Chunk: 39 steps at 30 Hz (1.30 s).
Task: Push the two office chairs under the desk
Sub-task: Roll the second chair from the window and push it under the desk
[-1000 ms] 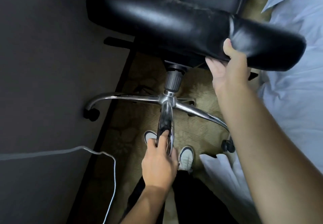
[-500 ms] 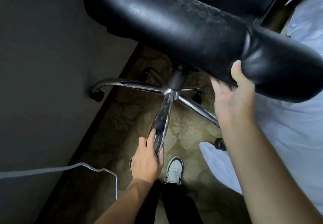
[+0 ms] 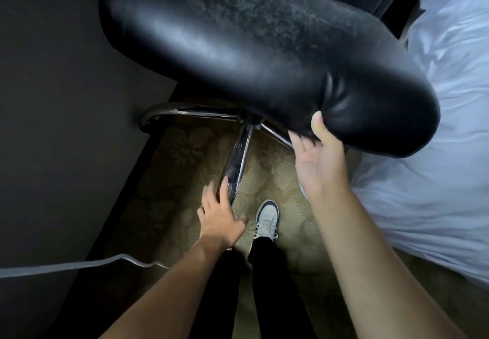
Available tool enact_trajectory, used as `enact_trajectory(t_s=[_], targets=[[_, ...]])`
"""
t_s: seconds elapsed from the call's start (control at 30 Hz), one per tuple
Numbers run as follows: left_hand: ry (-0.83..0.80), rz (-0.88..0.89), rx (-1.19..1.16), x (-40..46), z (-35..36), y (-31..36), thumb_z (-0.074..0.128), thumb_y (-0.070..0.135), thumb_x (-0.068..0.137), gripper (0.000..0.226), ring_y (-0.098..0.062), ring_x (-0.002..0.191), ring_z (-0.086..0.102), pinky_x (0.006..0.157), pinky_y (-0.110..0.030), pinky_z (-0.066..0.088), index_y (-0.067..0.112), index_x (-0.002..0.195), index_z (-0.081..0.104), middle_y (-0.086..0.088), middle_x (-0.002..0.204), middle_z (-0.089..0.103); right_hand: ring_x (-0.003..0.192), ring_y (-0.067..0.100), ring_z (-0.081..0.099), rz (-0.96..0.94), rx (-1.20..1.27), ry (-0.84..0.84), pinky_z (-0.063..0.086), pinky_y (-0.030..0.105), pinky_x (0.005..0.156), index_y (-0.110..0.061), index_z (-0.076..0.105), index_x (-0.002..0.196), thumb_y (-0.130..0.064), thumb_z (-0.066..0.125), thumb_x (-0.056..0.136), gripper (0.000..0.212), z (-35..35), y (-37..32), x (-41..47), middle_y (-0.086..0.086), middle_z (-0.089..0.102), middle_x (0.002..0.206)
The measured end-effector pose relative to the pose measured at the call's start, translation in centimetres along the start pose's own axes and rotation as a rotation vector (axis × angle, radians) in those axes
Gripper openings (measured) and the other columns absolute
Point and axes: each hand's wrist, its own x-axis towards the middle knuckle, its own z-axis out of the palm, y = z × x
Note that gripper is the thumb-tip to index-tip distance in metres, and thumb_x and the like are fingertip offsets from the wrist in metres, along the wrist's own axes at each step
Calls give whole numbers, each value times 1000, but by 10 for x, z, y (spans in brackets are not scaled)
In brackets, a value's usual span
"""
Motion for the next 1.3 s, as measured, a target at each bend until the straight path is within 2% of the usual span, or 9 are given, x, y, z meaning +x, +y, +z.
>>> enact_trajectory(t_s=[0.07,0.13,0.2,0.37,0.47,0.63,0.9,1.03,1.3], targets=[[50,-80,-491,-10,-19,17,74,36,80,100,-22,143,20,115,-45,21,31,153,5,-7,158,13,107,26,67,12,-4,-29,56,41,87,-2,55,130,-8,73,75,58,-11,11,-7,11,69,119],[10,-134,-1180,-14,-50,38,75,26,80,99,-7,121,50,97,-32,42,33,152,8,-4,150,33,112,25,65,27,-1,-73,55,39,89,-4,54,132,-12,77,72,65,-23,20,-14,10,67,123],[-59,-106,-1502,-7,-85,56,77,34,73,99,-3,107,62,79,-26,49,35,151,15,0,138,51,114,25,63,53,2,-97,53,39,94,-5,54,132,-14,79,70,68,-33,28,-21,10,66,125],[-49,-96,-1647,5,-125,77,79,51,72,80,-18,105,69,84,-34,58,17,137,48,-1,122,68,110,23,66,187,-75,-87,43,44,106,-10,61,120,-18,81,68,57,-62,48,-43,5,68,122],[10,-147,-1673,-4,-109,62,81,47,72,74,-22,105,68,91,-45,55,18,134,51,-3,122,68,110,33,65,262,-65,-73,54,45,92,-1,60,120,-6,77,66,57,-83,53,-59,11,68,119],[-67,-222,-1714,-15,-87,41,84,59,61,95,-24,110,66,93,-47,54,16,137,48,-5,127,66,108,42,64,370,46,18,50,52,95,8,63,97,9,38,74,34,-103,50,-75,23,68,114],[-60,-358,-1888,-32,-34,29,70,84,48,101,-31,114,63,97,-55,49,22,127,60,-7,124,67,115,45,55,497,29,205,49,53,89,3,52,113,6,36,78,39,-141,45,-87,23,55,131],[-19,-321,-1901,-42,-3,12,63,87,55,96,-29,119,59,104,-51,45,26,129,61,-3,129,65,107,46,59,562,-63,279,49,54,92,2,49,120,1,42,79,41,-164,45,-92,27,56,128],[-47,-250,-2080,-49,81,-51,55,82,69,88,-28,122,58,112,-48,35,16,128,64,-10,134,61,112,43,57,638,-208,422,54,50,71,0,29,141,-9,54,82,64,-224,64,-98,30,47,133]])
